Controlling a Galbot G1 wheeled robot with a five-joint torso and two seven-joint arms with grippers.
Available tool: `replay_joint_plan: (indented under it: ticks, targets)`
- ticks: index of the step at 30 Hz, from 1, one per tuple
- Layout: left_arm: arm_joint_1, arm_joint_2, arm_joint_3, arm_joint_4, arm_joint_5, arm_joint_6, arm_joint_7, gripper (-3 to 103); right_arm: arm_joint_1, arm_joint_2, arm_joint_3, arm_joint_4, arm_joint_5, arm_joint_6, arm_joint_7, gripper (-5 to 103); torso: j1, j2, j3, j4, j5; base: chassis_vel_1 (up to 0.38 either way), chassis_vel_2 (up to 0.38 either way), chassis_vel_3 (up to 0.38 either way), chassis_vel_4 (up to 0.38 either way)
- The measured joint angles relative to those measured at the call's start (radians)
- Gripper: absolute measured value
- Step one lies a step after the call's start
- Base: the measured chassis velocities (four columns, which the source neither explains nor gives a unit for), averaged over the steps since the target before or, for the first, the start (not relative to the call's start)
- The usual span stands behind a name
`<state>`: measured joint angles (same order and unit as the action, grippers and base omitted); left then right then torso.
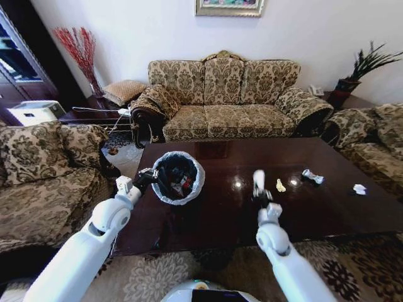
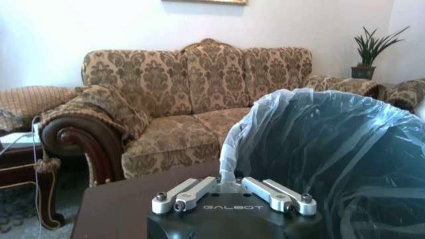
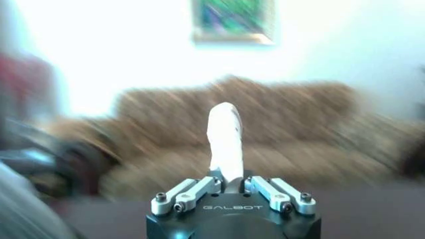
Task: Move to the front of the table and place the trash on the table into the trash bin.
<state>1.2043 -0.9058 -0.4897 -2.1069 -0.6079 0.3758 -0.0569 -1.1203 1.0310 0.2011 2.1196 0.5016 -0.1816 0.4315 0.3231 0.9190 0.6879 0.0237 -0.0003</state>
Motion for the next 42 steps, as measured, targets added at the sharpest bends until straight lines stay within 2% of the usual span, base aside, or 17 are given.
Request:
replay_joint_plan:
  ticks: [2,3,5,8,13,14,18,24,25,27,28,29,30,34,36,38,42]
  targets:
    - [0.001,-0.001,0.002,-0.001,0.001,0.000,0.000,2,0.032,-0.030,-0.026,0.033,0.032,-0.008,-0.009,9,0.000,0.000,0.000,0.0002,-0.0003,0.000,0.000,0.000,0.000]
    - [0.003,-0.001,0.006,-0.006,0.004,0.000,-0.001,2,0.117,-0.100,-0.076,0.090,0.108,-0.020,-0.055,3,0.000,0.000,0.000,0.0000,0.0000,0.000,0.000,0.000,0.000]
    - [0.003,-0.001,0.008,-0.008,0.004,0.000,-0.001,2,0.147,-0.121,-0.091,0.104,0.134,-0.023,-0.080,3,0.000,0.000,0.000,-0.0002,0.0001,0.000,0.000,0.000,0.000]
    - [0.011,-0.001,0.012,-0.019,0.008,0.002,-0.001,2,0.355,-0.222,-0.224,0.166,0.283,-0.041,-0.180,1,0.000,0.000,0.000,-0.0002,0.0001,0.000,0.000,0.000,0.000]
    - [0.016,-0.003,0.013,-0.020,0.010,0.003,-0.002,2,0.449,-0.252,-0.347,0.201,0.383,-0.055,-0.183,1,0.000,0.000,0.000,0.0000,0.0001,0.000,0.000,0.000,0.000]
    - [0.018,-0.004,0.013,-0.020,0.012,0.003,-0.003,2,0.484,-0.261,-0.420,0.211,0.406,-0.066,-0.183,1,0.000,0.000,0.000,0.0000,0.0000,0.000,0.000,0.000,0.000]
    - [0.021,-0.004,0.013,-0.022,0.013,0.004,-0.003,2,0.497,-0.259,-0.500,0.189,0.375,-0.085,-0.199,1,0.000,0.000,0.000,-0.0005,0.0004,0.000,0.000,0.000,0.000]
    - [0.018,-0.007,0.015,-0.024,0.013,0.010,-0.005,2,0.532,-0.221,-0.582,0.126,0.344,-0.092,-0.197,21,0.000,0.000,0.000,-0.0002,0.0003,0.000,0.000,0.000,0.000]
    - [0.018,-0.008,0.015,-0.025,0.013,0.011,-0.005,2,0.539,-0.212,-0.590,0.119,0.343,-0.092,-0.196,32,0.000,0.000,0.000,0.0000,0.0003,0.000,0.000,0.000,0.000]
    - [0.019,-0.008,0.015,-0.025,0.013,0.012,-0.006,2,0.543,-0.208,-0.594,0.114,0.342,-0.092,-0.196,32,0.000,0.000,0.000,0.0000,0.0001,0.000,0.000,0.000,0.000]
    - [0.019,-0.009,0.015,-0.025,0.014,0.012,-0.006,2,0.545,-0.205,-0.595,0.110,0.341,-0.092,-0.196,43,0.000,0.000,0.000,-0.0002,0.0001,0.000,0.000,0.000,0.000]
    - [0.019,-0.009,0.015,-0.025,0.014,0.012,-0.006,2,0.545,-0.205,-0.595,0.110,0.341,-0.092,-0.196,43,0.000,0.000,0.000,-0.0002,0.0001,0.000,0.000,0.000,0.000]
    - [0.019,-0.011,0.014,-0.025,0.015,0.012,-0.006,2,0.546,-0.203,-0.594,0.108,0.340,-0.092,-0.197,43,0.000,0.000,0.000,-0.0002,0.0002,0.000,0.000,0.000,0.000]
    - [0.019,-0.020,0.014,-0.022,0.016,0.012,-0.006,2,0.542,-0.205,-0.578,0.106,0.340,-0.086,-0.202,65,0.000,0.000,0.000,-0.0003,0.0002,0.000,0.000,0.000,0.000]
    - [0.018,-0.022,0.014,-0.022,0.016,0.012,-0.006,2,0.540,-0.207,-0.574,0.106,0.339,-0.083,-0.206,65,0.000,0.000,0.000,-0.0003,0.0002,0.000,0.000,0.000,0.000]
    - [0.018,-0.024,0.014,-0.021,0.016,0.012,-0.007,2,0.534,-0.211,-0.560,0.105,0.334,-0.076,-0.211,77,0.000,0.000,0.000,-0.0003,0.0002,0.000,0.000,0.000,0.000]
    - [0.020,-0.025,0.010,-0.022,0.016,0.012,-0.007,2,0.516,-0.212,-0.496,0.103,0.334,-0.066,-0.195,87,0.000,0.000,0.000,-0.0003,0.0003,0.000,0.000,0.000,0.000]
